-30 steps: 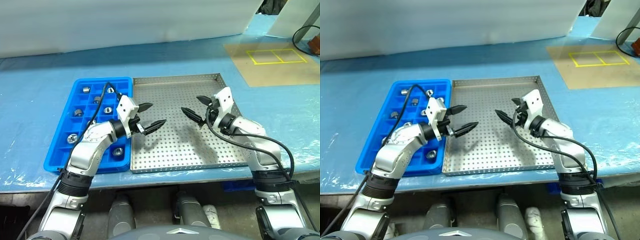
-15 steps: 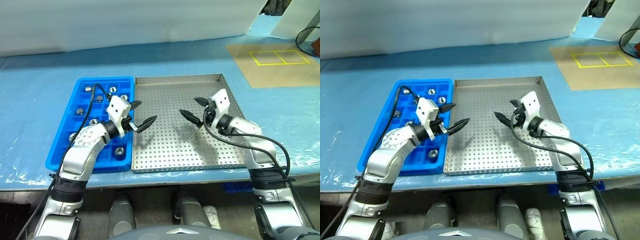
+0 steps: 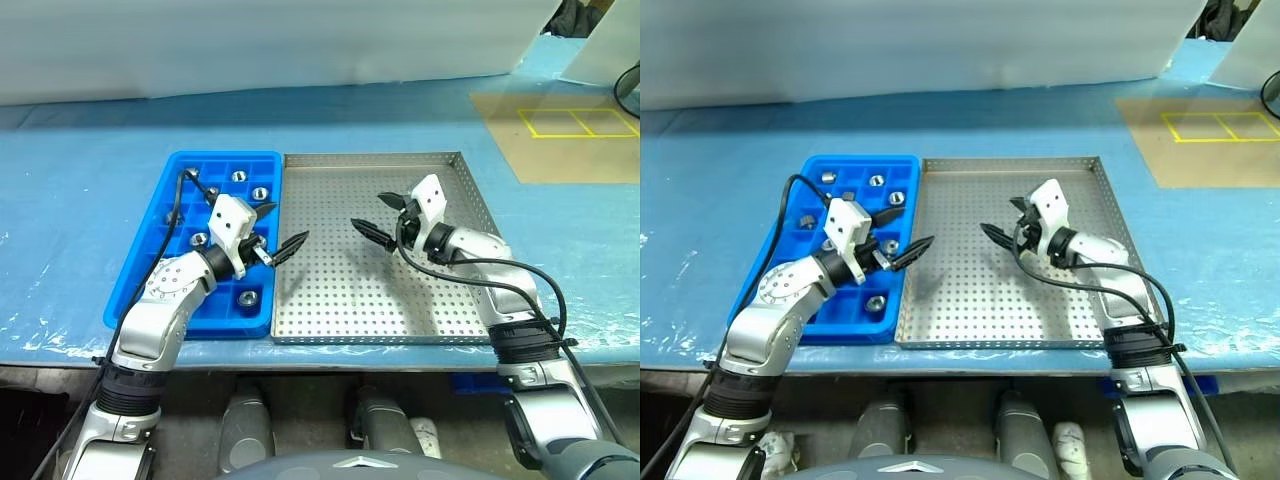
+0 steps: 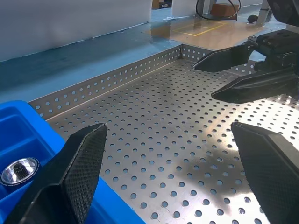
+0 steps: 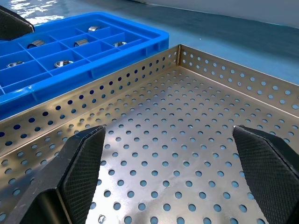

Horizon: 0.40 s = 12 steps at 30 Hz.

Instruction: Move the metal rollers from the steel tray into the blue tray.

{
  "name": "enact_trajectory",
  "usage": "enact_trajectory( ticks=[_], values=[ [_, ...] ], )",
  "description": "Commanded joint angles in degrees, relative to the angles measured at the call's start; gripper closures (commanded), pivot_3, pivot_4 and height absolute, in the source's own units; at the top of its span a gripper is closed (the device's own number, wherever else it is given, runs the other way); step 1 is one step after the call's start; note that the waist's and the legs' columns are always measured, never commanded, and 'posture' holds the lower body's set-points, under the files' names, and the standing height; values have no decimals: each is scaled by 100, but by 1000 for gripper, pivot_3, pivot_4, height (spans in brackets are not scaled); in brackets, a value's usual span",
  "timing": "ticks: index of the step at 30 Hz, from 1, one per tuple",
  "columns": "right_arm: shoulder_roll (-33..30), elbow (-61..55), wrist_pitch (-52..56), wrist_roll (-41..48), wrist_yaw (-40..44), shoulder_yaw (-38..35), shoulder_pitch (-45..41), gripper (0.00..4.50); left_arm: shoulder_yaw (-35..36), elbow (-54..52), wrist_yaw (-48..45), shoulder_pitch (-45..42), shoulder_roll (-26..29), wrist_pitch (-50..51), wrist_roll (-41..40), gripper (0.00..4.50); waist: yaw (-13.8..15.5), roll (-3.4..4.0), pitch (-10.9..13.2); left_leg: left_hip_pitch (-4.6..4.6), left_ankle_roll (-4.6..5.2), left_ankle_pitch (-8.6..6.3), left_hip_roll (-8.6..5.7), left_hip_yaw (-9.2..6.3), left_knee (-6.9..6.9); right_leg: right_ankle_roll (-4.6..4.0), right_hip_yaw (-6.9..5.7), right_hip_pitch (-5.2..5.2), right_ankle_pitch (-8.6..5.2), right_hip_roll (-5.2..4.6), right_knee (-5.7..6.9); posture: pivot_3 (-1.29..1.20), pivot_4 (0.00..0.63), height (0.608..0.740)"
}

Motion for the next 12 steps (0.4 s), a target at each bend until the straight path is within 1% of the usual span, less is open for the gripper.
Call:
enact_trajectory(
  ticks=[1, 12],
  values=[
    [30, -94, -126, 23, 28, -32, -93, 45, 79, -196, 6, -38, 42, -158, 28, 7, -2, 0, 0, 0, 0, 0, 0, 0, 0, 0, 0, 0, 0, 0, 0, -42, 150, 740],
    [41, -73, -139, -22, 18, -57, -106, 45, 50, -131, -13, -53, 14, -217, 42, 7, -3, 0, 0, 0, -1, 0, 0, 0, -1, 0, 0, -1, 0, 0, 0, -48, 150, 740]
  ],
)
